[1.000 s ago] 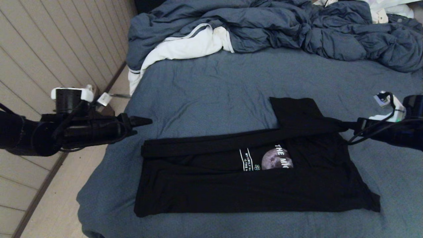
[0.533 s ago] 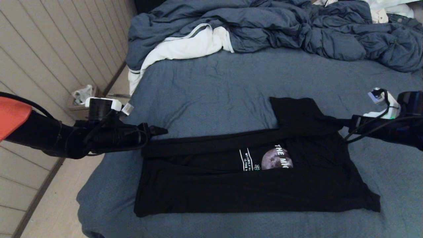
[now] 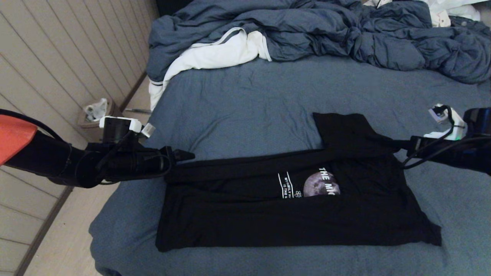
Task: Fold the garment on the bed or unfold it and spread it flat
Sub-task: Fold the black T-shirt
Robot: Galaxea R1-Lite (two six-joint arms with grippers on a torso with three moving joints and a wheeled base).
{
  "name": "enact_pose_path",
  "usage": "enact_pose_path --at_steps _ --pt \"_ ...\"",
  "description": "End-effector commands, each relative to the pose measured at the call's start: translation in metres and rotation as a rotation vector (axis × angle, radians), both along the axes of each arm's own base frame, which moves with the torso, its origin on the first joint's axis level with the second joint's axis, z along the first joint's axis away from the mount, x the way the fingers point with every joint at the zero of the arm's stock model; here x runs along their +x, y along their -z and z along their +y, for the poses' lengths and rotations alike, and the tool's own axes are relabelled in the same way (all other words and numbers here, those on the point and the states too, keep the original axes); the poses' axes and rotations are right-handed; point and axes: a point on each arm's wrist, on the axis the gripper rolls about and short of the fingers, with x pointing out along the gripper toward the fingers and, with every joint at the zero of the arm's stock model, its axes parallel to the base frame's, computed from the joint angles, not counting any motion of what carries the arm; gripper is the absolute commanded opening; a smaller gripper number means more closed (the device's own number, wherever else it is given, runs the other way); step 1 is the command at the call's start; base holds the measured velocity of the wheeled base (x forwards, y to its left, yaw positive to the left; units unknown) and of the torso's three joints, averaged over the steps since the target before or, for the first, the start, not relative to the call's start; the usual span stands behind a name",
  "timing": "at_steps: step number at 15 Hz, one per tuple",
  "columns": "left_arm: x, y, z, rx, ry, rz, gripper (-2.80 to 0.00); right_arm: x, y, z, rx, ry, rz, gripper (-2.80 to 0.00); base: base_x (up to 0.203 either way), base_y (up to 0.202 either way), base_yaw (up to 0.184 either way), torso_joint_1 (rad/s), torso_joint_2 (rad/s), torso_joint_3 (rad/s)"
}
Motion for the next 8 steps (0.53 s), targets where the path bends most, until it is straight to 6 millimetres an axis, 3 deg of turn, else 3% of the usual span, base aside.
enact_pose_path --at_steps 1,2,8 --pt "-0.0014 -0.0016 0.0005 -0.011 -0.004 0.004 0.0 -0.0018 0.003 0.0015 0.002 -0.004 0.009 -2.8 0.0 0.0 0.0 0.0 0.0 0.0" --pt "-0.0023 -0.0014 0.0005 -0.011 -0.004 0.006 0.0 -0.0021 0.0037 0.0016 -0.002 -0.004 0.01 0.0 0.0 0.0 0.0 0.0 0.0 0.0" --pt "-0.005 -0.0049 0.0005 -0.014 -0.003 0.0 0.0 -0.0098 -0.0056 -0.0079 -0.048 0.015 -0.03 0.0 0.0 0.0 0.0 0.0 0.0 0.0"
